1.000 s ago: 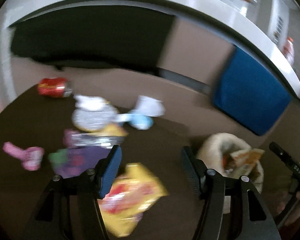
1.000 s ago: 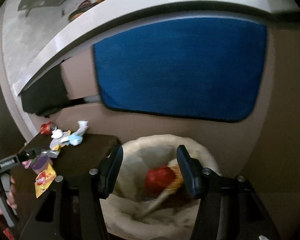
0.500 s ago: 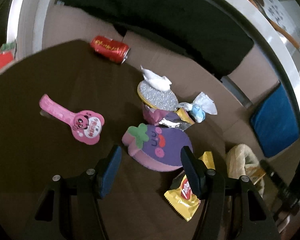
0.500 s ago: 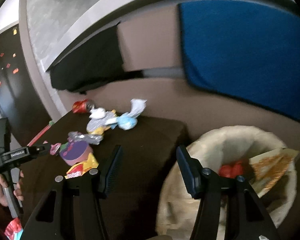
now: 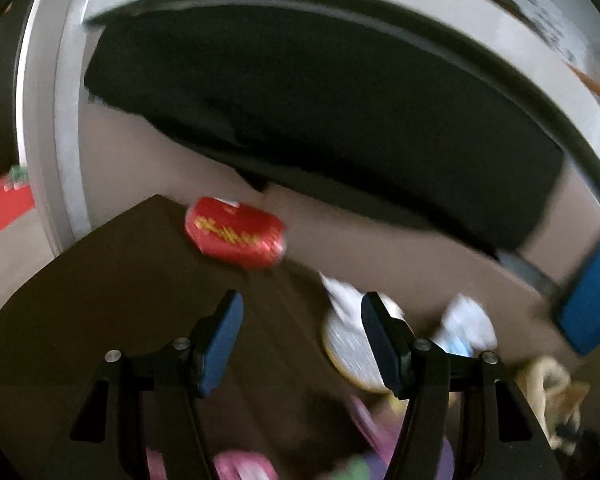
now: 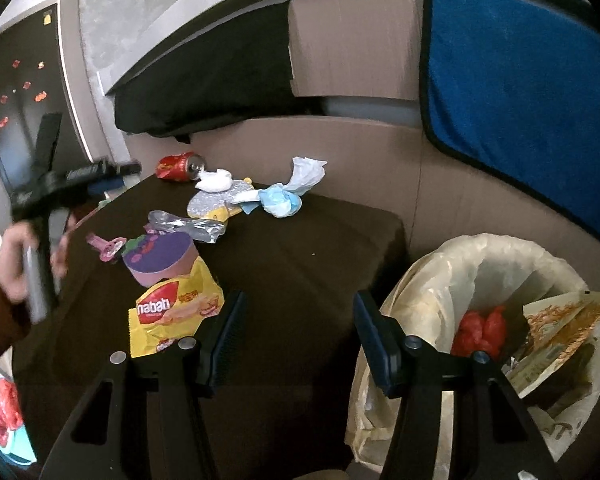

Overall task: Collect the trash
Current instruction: 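Move the left gripper to the red drink can and grasp it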

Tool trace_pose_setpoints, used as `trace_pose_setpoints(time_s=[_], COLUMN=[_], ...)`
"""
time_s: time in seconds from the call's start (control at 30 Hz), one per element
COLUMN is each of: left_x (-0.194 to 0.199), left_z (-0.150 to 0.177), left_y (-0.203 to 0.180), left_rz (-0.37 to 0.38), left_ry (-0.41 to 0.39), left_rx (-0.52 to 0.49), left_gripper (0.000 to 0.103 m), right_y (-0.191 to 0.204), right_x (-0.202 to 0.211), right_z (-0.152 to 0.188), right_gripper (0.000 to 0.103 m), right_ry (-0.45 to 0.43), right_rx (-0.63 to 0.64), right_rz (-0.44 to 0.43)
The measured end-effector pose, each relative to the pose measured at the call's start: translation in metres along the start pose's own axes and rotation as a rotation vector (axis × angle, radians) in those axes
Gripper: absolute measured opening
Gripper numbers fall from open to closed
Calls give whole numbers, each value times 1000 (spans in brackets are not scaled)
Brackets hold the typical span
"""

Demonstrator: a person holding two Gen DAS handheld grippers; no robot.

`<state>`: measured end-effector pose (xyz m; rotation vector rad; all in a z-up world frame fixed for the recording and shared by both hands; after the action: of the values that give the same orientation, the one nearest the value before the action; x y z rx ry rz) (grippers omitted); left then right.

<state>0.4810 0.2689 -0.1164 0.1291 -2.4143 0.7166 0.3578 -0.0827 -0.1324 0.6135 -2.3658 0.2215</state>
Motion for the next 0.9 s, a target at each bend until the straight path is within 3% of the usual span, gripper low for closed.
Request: trace_pose_setpoints(time_s=[0.13, 0.23, 0.37, 0.5, 0.63, 0.73, 0.83, 0.9], left_x=[-55, -84, -127, -151, -148, -125, -80, -51], left_z=[-48, -78, -99, -104, -84, -53, -4, 15], left_y=[52, 80, 106, 117, 101, 80, 47, 32], left_rz=[16, 28, 12, 87, 192, 283, 409, 449], left_ry=[72, 74, 119, 186, 292, 389, 544, 560], left_rx=[143, 183, 241, 304, 229, 149, 7, -89], left_gripper=[62, 62, 62, 62, 61, 61, 61, 61], right_y=[4, 10, 16, 18, 17, 17, 20, 21], right_x=[-16, -28, -41, -50, -61, -72, -76, -77], right_z=[-8, -16, -23, -29, -35, -38, -41, -42], right_gripper=[53, 53, 53, 53, 53, 53, 53, 53], right_ry=[15, 31, 49, 58, 72, 78, 63, 53], right_rx=[-34, -25, -21, -15, -4, -3, -5, -10], right_rz=[-45, -54, -49, -38, -40, -49, -65, -76])
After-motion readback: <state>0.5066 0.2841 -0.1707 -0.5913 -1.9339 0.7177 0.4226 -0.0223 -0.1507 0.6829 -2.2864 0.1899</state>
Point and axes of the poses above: each gripper's, at about its wrist camera, not at the fingertips, and x roughly against the way its jaws point, y to its left, z to its underside, the point moved 7 cm from there along -x, roughly the way its jaws point, and after that the axes turned 11 degrees about x, right-handed, at the moved point
